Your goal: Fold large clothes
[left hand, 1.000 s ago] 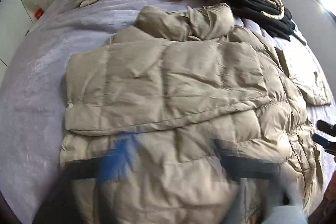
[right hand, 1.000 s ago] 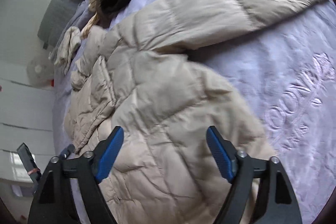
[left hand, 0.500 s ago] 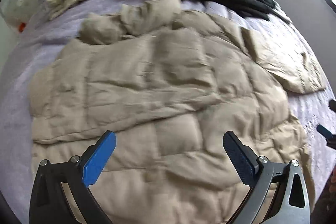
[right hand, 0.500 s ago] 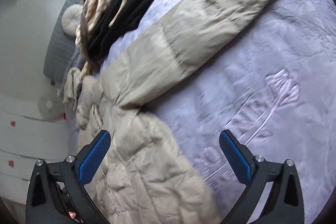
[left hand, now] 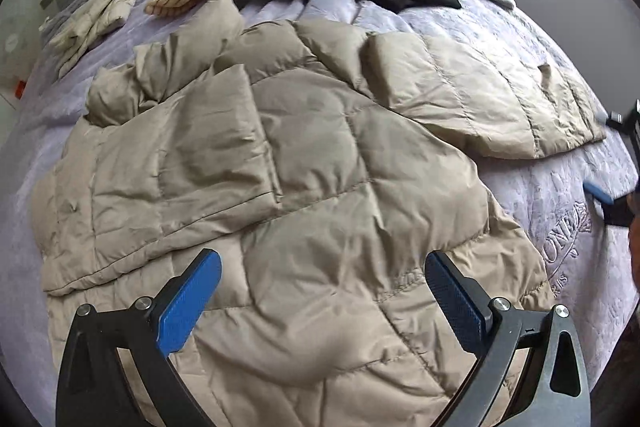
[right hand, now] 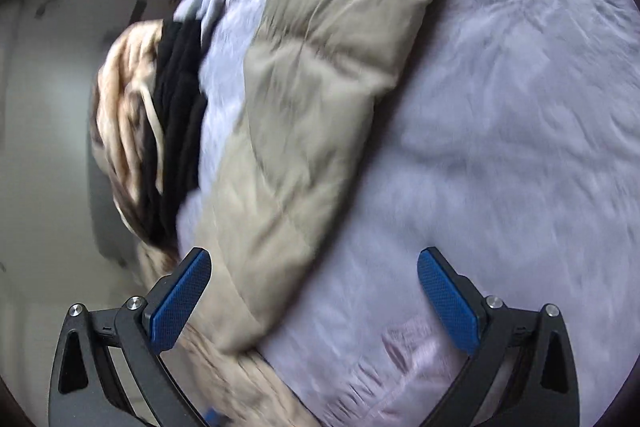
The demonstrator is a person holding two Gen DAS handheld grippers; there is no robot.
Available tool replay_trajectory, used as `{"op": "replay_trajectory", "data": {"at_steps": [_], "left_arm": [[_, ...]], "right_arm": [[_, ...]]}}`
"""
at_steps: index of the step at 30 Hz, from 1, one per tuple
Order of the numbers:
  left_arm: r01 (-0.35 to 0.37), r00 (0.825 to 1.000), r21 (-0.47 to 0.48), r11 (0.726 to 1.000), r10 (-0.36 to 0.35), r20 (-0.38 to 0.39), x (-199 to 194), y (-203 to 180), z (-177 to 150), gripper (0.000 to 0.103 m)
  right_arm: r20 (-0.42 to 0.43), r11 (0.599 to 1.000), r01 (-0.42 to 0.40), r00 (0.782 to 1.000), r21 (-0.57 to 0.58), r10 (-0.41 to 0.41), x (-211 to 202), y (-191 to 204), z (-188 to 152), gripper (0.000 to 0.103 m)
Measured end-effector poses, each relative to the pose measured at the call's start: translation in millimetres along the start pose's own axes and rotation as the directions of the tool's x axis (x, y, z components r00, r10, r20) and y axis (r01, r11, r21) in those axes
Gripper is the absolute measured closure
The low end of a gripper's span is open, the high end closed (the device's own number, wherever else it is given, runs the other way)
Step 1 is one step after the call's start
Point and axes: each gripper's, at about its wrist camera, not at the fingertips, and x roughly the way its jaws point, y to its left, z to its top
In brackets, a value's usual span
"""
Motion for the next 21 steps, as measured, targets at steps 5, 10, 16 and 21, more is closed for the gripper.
{"op": "replay_trajectory", "data": {"at_steps": [5,10,16,21], "left_arm": [[-0.024,0.999,0.004,1.0,0.024,-0.022,4.1,-5.9,1.9,0.001],[-0.036,0.998,-0.014,0.999,0.036,-0.043,8.7,-7.0,3.5,0.001],[-0.046,0.998,-0.041,0.998,0.044,-0.047,8.4,-1.0,5.5,0.001],[-0.068,0.997,-0.065,0.996,0.066,-0.042,5.8,10.3,6.2,0.001]], "right_arm": [[0.017,0.991,-0.108,0.994,0.077,0.107,15.9,-1.0,31.6,0.0],[0.022,0.979,-0.166,0.986,0.117,0.164,34.3,7.0,51.6,0.0],[0.007,0.965,-0.215,0.976,0.154,0.216,52.7,19.5,59.5,0.012],[-0.022,0.954,-0.207,0.976,0.216,0.217,64.9,16.5,55.8,0.058]]}}
